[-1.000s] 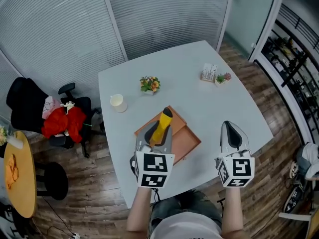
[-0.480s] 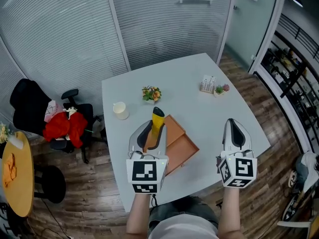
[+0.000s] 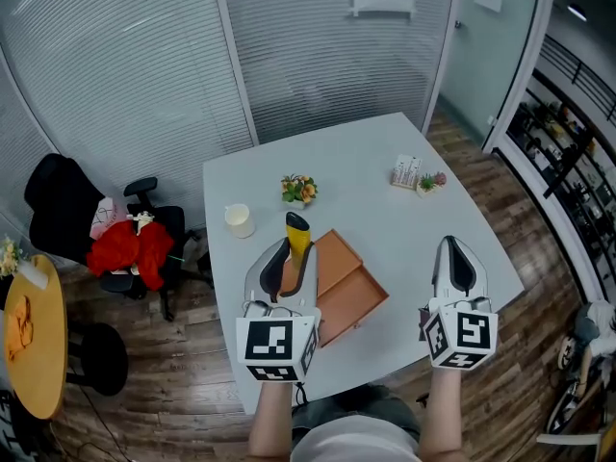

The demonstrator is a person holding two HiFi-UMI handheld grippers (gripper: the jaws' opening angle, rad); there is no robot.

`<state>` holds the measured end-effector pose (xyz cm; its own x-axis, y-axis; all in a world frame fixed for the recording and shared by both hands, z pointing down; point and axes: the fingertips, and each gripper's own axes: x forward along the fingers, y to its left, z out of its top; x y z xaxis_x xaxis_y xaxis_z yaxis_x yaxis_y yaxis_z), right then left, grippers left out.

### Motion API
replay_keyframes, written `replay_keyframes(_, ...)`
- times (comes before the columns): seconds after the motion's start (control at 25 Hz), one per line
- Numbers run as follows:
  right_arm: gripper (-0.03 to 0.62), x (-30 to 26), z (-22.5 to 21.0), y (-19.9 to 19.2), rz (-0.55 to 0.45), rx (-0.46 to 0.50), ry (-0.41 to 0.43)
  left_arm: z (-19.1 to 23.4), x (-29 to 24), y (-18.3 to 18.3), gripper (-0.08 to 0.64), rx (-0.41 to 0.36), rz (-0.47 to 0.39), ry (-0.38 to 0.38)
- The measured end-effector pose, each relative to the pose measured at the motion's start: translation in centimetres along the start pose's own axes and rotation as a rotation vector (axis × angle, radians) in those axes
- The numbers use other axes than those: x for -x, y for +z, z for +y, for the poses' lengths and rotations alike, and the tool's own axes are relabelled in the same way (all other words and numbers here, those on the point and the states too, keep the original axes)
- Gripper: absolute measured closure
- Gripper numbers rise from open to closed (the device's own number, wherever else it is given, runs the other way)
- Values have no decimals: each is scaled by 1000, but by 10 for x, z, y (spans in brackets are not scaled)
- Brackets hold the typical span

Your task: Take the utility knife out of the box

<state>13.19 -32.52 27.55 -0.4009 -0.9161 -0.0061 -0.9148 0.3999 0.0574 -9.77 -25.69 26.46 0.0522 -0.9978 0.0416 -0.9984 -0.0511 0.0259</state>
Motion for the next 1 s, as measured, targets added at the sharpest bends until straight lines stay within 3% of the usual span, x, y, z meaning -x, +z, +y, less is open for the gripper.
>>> replay_keyframes(1.0, 569, 0, 6, -3, 9, -1, -1, 0, 1, 1, 425, 10, 2, -23)
